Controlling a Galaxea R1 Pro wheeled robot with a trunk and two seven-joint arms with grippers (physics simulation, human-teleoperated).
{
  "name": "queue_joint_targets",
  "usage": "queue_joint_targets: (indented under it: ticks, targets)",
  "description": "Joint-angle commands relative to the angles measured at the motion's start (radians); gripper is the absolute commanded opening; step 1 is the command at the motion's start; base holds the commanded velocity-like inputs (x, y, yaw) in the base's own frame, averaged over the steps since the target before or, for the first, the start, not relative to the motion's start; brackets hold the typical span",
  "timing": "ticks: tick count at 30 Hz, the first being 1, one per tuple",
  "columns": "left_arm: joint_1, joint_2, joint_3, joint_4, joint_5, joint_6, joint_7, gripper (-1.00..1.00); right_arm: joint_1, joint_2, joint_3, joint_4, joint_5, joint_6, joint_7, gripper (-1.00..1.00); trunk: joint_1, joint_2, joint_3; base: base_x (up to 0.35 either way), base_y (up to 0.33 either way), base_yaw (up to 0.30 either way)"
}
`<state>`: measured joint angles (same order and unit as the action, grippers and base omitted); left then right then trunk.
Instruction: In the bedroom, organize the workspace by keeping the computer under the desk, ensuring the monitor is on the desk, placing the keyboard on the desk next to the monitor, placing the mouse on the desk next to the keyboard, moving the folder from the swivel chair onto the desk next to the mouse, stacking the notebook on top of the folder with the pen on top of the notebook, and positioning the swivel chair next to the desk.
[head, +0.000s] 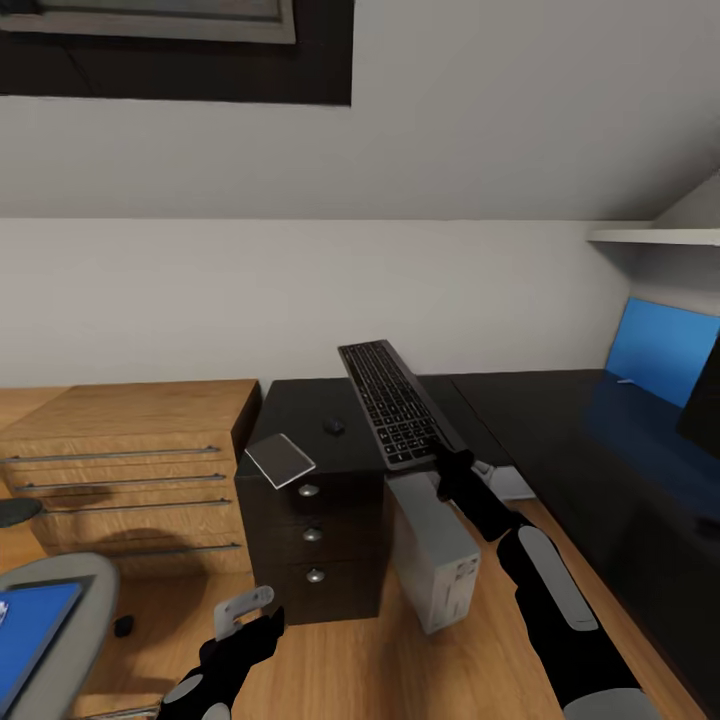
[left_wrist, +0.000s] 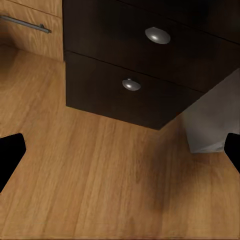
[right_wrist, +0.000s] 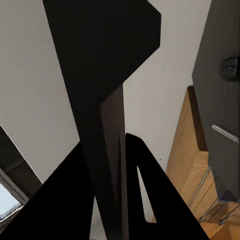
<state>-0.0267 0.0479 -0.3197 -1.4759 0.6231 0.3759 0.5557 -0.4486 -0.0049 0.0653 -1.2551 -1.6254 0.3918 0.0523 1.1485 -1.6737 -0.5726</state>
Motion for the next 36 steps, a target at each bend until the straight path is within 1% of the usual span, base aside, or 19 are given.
queue_joint_targets:
  ticks: [1, 3, 10, 12, 14, 19, 21, 24, 26, 28, 36]
  targets:
    - [-0.001, 0.001, -0.002, -0.001, 0.007, 0.001, 0.009, 1.0, -0.001, 0.0, 0.001, 0.0, -0.007, 0.002, 0.006, -1.0, -0.001, -0.001, -0.001, -0.334, 0.0, 0.0]
    - [-0.001, 0.001, -0.002, -0.001, 0.008, 0.001, 0.009, 1.0, -0.001, 0.0, 0.001, -0.001, -0.011, 0.012, 0.003, -1.0, -0.001, -0.001, -0.001, -0.335, 0.0, 0.0]
    - [-0.001, 0.001, -0.003, -0.001, 0.008, 0.001, 0.009, 1.0, -0.001, -0.001, 0.001, -0.001, -0.012, 0.013, 0.001, -1.0, -0.001, -0.001, -0.001, -0.315, 0.0, 0.0]
    - [-0.001, -0.001, -0.006, -0.002, 0.005, 0.0, 0.011, 1.0, -0.001, -0.001, 0.001, -0.001, -0.011, 0.013, 0.001, -1.0, -0.001, -0.001, -0.001, -0.1, 0.0, 0.0]
    - [-0.001, -0.002, -0.02, -0.002, 0.004, 0.0, 0.014, 1.0, -0.001, -0.001, 0.001, -0.001, -0.011, 0.013, 0.0, -1.0, -0.001, -0.001, -0.001, -0.037, 0.0, 0.0]
    - [-0.001, -0.001, -0.028, -0.002, 0.003, 0.0, 0.026, 1.0, -0.001, -0.001, 0.001, -0.001, -0.011, 0.013, 0.0, -1.0, -0.02, 0.034, 0.015, -0.009, 0.0, 0.0]
    - [-0.001, -0.002, -0.029, -0.002, 0.002, 0.0, 0.072, 1.0, -0.001, -0.001, 0.001, -0.001, -0.011, 0.013, 0.0, -1.0, -0.028, 0.048, 0.021, -0.002, 0.0, 0.0]
    - [-0.001, -0.004, -0.032, -0.002, 0.004, 0.0, 0.188, 1.0, -0.001, -0.001, 0.001, -0.001, -0.011, 0.013, 0.0, -1.0, -0.039, 0.069, 0.03, 0.0, 0.0, 0.0]
    - [-0.001, -0.005, -0.034, -0.002, 0.005, 0.0, 0.232, 1.0, -0.001, -0.001, 0.001, 0.0, -0.011, 0.013, -0.001, -1.0, -0.047, 0.083, 0.037, -0.005, 0.0, 0.0]
    - [-0.001, -0.005, -0.035, -0.002, 0.006, 0.0, 0.252, 1.0, -0.001, -0.001, 0.001, -0.001, -0.011, 0.013, -0.002, -1.0, -0.054, 0.097, 0.043, -0.144, -0.06, 0.0]
    - [-0.001, -0.007, -0.042, -0.001, 0.007, 0.001, 0.262, 1.0, -0.001, -0.003, -0.001, -0.001, -0.011, 0.013, -0.002, -1.0, -0.085, 0.153, 0.068, -0.263, -0.206, 0.0]
